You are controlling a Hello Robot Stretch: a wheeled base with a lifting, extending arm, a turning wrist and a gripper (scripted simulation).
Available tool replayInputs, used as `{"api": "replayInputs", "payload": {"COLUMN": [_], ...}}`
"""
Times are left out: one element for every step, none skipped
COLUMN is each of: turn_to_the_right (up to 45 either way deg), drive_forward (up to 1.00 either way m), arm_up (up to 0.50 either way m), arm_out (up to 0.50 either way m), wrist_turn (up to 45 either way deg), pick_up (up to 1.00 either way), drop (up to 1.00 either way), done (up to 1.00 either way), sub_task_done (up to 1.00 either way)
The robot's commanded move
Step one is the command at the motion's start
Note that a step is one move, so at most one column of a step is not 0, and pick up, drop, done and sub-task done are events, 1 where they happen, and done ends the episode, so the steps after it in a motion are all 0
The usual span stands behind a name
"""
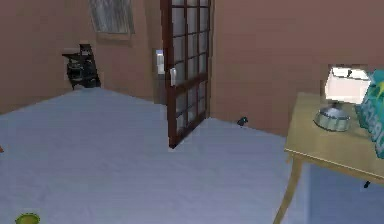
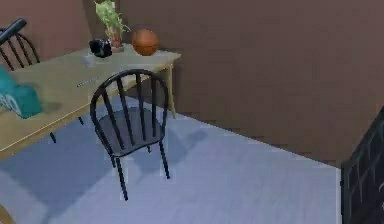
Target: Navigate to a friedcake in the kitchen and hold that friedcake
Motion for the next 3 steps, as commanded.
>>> {"api": "replayInputs", "payload": {"turn_to_the_right": [-24.0, 0.0, 0.0], "drive_forward": [0.0, 1.0, 0.75], "arm_up": [0.0, 0.0, 0.0], "arm_out": [0.0, 0.0, 0.0], "wrist_turn": [0.0, 0.0, 0.0], "pick_up": [0.0, 0.0, 0.0], "drop": [0.0, 0.0, 0.0], "done": [0.0, 0.0, 0.0], "sub_task_done": [0.0, 0.0, 0.0]}}
